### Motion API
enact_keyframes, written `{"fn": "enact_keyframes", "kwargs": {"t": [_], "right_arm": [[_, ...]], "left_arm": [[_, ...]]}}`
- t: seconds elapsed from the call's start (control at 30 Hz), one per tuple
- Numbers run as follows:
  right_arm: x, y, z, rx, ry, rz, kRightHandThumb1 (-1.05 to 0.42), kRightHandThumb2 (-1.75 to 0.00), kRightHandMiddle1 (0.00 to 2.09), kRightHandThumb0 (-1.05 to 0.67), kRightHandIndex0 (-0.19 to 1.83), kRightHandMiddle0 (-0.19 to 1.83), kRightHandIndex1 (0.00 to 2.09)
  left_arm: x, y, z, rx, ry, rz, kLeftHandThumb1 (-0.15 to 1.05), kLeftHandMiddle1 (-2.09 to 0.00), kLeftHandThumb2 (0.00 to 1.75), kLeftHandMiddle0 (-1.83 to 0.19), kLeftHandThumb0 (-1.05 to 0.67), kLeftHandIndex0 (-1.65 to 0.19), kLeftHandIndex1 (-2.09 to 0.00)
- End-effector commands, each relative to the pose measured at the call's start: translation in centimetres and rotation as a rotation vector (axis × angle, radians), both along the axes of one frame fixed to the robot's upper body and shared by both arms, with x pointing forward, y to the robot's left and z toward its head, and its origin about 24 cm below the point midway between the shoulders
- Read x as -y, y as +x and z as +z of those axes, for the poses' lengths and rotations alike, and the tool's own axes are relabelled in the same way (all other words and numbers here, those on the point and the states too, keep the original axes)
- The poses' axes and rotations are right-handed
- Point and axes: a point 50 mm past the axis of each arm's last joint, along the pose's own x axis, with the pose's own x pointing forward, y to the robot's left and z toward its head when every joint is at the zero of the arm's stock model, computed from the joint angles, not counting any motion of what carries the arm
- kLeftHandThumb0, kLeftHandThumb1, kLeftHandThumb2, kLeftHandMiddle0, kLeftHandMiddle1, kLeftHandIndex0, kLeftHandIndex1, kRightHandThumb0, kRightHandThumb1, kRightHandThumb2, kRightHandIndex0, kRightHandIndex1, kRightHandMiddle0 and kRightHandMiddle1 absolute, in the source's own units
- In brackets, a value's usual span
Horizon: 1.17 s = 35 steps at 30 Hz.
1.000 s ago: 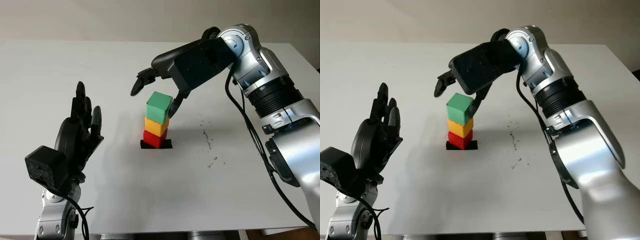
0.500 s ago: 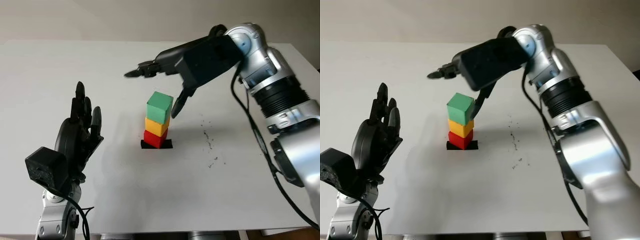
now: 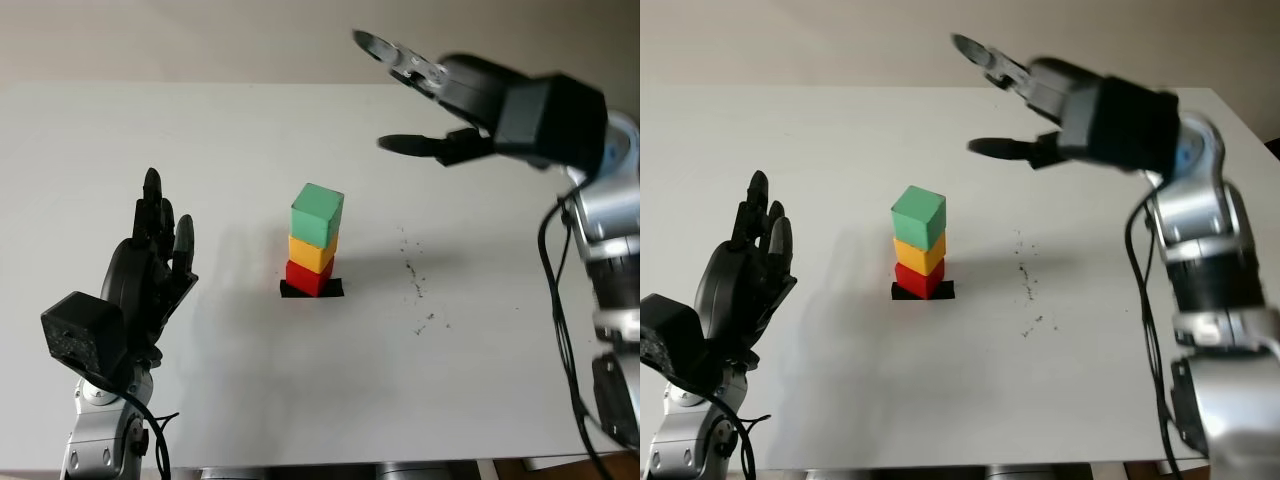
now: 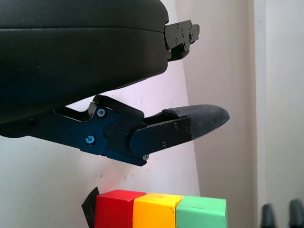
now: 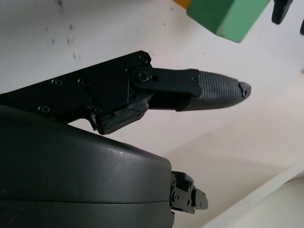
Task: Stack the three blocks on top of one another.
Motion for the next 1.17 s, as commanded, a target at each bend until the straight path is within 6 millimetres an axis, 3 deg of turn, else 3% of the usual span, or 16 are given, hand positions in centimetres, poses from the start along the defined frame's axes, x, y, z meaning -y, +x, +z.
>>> {"fn": "enact_keyframes", "kwargs": {"t": [0.0, 0.27, 0.6, 0.83, 1.13], "right_arm": [[-0.5, -0.5, -1.5, 0.003, 0.062, -0.011, -1.05, -0.66, 0.04, -0.82, -0.14, -0.18, 0.06], [-1.5, -2.6, -7.3, -0.144, 0.399, -0.178, -1.05, -0.69, 0.0, -0.79, -0.19, -0.19, 0.0], [-2.3, -4.9, -11.5, -0.216, 0.643, -0.319, -1.05, -0.72, 0.0, -0.73, -0.19, -0.19, 0.0], [-2.6, -6.2, -12.8, -0.219, 0.729, -0.358, -1.05, -0.8, 0.0, -0.6, -0.19, -0.19, 0.0], [-2.4, -7.4, -13.3, -0.25, 0.698, -0.368, -1.05, -0.73, 0.0, -0.65, -0.19, -0.19, 0.0]], "left_arm": [[-0.1, 0.3, 0.3, 0.024, -0.004, -0.005, 1.05, -0.06, 0.62, 0.15, -0.69, 0.16, -0.06], [-0.2, 0.6, 0.5, 0.029, 0.001, -0.019, 1.05, -0.05, 0.62, 0.18, -0.68, 0.18, -0.05], [-0.3, 0.9, 0.7, 0.031, -0.007, -0.035, 1.05, -0.06, 0.63, 0.17, -0.67, 0.18, -0.05], [-0.2, 0.9, 0.7, 0.021, -0.005, -0.053, 1.05, -0.06, 0.65, 0.16, -0.68, 0.18, -0.05], [0.3, 0.2, 0.7, 0.039, -0.014, -0.065, 1.05, -0.06, 0.66, 0.16, -0.7, 0.17, -0.06]]}}
